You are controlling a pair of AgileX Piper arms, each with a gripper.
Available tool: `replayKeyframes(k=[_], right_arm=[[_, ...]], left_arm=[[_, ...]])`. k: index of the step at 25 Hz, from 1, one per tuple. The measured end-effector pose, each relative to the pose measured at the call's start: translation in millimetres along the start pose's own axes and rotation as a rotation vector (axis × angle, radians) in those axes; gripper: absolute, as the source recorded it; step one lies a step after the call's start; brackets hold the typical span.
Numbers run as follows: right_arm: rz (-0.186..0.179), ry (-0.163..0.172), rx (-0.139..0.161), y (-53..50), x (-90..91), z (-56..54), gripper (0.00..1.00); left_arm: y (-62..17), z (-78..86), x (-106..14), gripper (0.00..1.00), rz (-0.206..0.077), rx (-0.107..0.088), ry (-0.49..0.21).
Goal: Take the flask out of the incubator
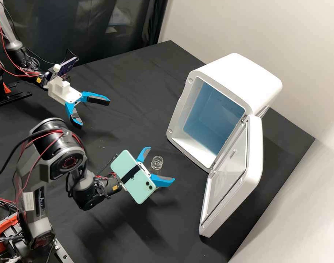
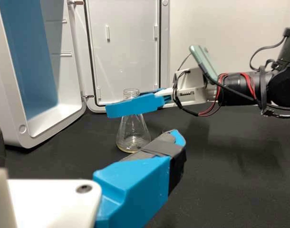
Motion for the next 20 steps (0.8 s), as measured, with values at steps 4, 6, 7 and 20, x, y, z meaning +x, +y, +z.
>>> replayKeyframes(k=[4,6,7,20], right_arm=[[0.007,0.026,0.008,1.1,-7.2,-6.2,1.0],[0.018,0.038,0.052,4.3,-12.1,-7.9,1.0],[0.032,0.044,0.074,7.1,-14.6,-8.7,1.0],[0.08,0.085,0.124,16.7,-24.8,-15.9,1.0]], left_arm=[[-0.3,1.1,0.2,1.0,-0.001,0.0,-0.005],[-6.4,10.4,4.0,1.0,0.008,-0.033,-0.013],[-10.9,14.7,4.4,1.0,0.009,-0.037,-0.01],[-24.3,21.5,-2.9,1.0,-0.007,-0.084,0.036]])
